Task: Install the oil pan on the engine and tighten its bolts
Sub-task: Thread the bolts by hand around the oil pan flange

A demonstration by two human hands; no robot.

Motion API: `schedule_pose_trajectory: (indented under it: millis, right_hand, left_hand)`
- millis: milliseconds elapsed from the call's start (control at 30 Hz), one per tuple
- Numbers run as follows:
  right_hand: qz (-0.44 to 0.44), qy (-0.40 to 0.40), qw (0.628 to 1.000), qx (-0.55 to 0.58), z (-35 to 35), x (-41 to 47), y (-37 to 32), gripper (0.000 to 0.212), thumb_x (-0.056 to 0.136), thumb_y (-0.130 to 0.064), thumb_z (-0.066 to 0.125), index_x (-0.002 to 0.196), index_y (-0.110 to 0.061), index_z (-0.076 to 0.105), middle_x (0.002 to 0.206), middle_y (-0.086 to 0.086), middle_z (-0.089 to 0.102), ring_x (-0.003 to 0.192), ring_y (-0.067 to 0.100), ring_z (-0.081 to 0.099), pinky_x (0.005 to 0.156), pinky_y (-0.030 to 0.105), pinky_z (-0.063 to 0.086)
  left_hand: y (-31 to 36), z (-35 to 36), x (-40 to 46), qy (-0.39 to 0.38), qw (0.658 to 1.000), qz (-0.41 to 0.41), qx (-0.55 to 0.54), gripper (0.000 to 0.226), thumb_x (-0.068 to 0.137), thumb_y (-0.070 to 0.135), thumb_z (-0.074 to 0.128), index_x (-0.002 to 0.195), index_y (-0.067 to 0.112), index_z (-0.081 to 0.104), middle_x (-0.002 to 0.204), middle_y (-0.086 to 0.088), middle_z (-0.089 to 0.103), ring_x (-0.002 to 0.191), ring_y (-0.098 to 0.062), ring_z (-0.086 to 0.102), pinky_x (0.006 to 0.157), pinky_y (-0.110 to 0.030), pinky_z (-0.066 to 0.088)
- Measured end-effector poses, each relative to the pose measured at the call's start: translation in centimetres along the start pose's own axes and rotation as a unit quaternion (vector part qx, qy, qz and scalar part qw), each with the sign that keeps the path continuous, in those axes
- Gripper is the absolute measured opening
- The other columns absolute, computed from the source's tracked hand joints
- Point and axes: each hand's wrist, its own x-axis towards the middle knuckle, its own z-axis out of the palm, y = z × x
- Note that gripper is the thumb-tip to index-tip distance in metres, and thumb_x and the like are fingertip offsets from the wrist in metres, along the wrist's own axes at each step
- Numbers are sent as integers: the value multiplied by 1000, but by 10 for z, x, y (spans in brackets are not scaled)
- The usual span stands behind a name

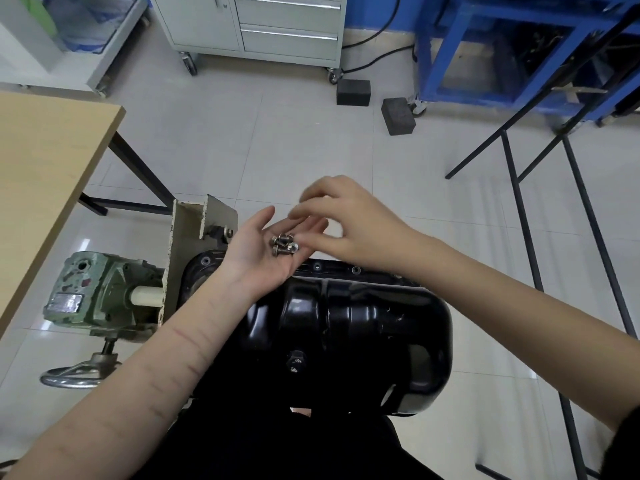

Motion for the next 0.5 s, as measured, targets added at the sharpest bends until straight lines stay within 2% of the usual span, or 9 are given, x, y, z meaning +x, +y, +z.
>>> schedule_pose_trajectory:
  millis: [33,100,200,300,400,500]
  right_hand:
    - [-19,-21,999,-43,3,5,-4,32,86,-31,62,114,-16,65,113,6,58,108,22,48,92,30,34]
    - [-43,-72,986,-141,11,12,-6,35,89,-38,54,122,-27,58,121,-2,53,116,17,41,93,28,26]
    - [-61,-91,977,-181,17,15,-5,34,93,-35,47,126,-33,54,123,-5,52,119,15,39,91,25,21]
    - [-55,-62,984,-158,16,14,-2,30,93,-31,48,120,-26,60,118,-1,57,115,18,44,89,26,24]
    - [-38,-54,992,-111,16,12,1,28,90,-27,55,115,-18,65,113,4,60,110,23,48,89,30,28]
    - [-31,-32,998,-54,14,6,4,20,85,-17,64,100,-7,71,102,12,65,99,30,54,86,40,38]
  left_hand:
    - [0,0,0,0,1000,2,1,50,98,31,35,85,-8,63,76,-22,69,65,-31,70,48,-34,56]
    - [0,1,-1,18,1000,9,13,45,98,33,34,82,0,61,60,-15,66,53,-25,67,42,-26,52]
    - [0,1,0,39,999,24,24,44,99,32,32,79,3,58,51,-8,62,40,-16,60,38,-16,45]
    - [0,-1,1,22,1000,21,-8,55,99,31,32,72,-5,63,53,-10,62,41,-16,60,37,-15,43]
    - [1,-2,1,10,1000,15,1,49,99,33,31,87,-7,57,60,-16,64,49,-22,64,41,-18,47]
    - [1,-4,2,-1,1000,8,8,53,98,34,30,93,-10,58,71,-21,66,58,-27,67,46,-24,53]
